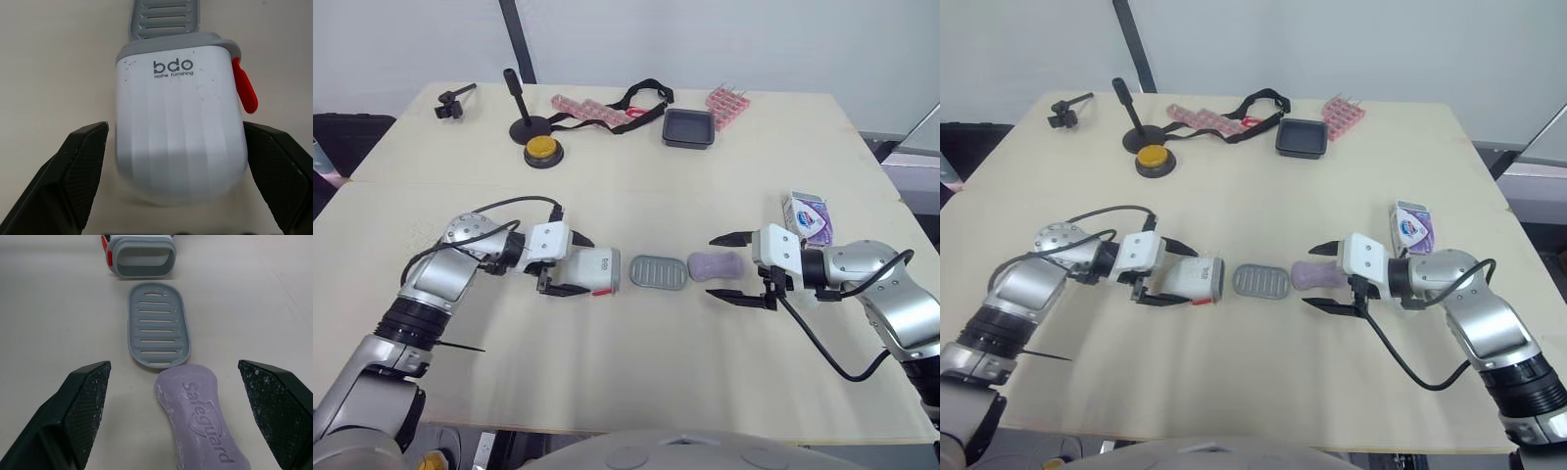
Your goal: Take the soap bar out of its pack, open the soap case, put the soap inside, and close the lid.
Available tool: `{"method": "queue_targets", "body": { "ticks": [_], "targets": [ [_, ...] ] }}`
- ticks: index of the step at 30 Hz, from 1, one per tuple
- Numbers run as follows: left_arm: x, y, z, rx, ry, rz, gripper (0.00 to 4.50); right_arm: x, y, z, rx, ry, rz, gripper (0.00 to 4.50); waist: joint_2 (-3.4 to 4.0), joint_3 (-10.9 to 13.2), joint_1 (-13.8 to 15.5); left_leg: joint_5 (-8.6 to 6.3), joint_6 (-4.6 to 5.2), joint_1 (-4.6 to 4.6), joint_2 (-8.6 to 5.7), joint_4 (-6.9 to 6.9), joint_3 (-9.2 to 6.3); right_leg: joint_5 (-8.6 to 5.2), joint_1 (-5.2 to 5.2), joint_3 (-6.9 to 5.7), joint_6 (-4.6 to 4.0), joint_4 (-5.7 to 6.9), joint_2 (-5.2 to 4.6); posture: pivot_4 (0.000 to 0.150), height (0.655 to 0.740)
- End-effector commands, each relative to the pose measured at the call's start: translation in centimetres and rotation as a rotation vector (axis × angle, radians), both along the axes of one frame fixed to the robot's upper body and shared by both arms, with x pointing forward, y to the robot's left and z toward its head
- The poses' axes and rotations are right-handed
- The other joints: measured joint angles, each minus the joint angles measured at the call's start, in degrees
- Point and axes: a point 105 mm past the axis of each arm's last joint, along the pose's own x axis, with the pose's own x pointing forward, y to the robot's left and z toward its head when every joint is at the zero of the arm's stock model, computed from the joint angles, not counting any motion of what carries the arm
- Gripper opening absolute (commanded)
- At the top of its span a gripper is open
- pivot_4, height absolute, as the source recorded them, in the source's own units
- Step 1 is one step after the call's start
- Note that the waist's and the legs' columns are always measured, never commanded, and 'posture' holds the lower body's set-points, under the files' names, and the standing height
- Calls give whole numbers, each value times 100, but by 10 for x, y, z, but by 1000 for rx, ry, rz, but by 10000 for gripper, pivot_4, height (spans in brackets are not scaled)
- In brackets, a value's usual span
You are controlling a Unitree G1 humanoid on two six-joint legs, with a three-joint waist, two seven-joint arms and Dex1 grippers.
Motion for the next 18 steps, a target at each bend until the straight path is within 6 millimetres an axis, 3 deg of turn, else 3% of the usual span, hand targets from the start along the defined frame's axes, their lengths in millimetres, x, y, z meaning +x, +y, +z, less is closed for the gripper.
{"method": "queue_targets", "body": {
  "ticks": [1,9,14,18],
  "targets": [
    [0,6,24,-27,-64,-4,44867,0,0,9,7,-44,2,45000,0,0,2,0,0,1,0,0,0,0,0,0,0,0,0,1500,7395],
    [-7,3,37,-59,-77,1,44867,-1,-4,11,-3,-47,-10,45000,0,0,10,0,0,0,0,0,0,0,0,-1,0,-2,-1,1500,7395],
    [-5,-8,69,-238,-81,33,44867,-1,-6,11,-27,-54,-35,45000,0,0,8,-1,-1,1,0,0,0,0,0,-2,0,-2,-1,1500,7395],
    [-18,-13,63,-334,6,22,44867,1,-3,7,-41,-37,-80,45000,1,-1,-2,-1,-1,-1,-2,0,0,0,0,0,0,-2,0,1500,7395]
  ]
}}
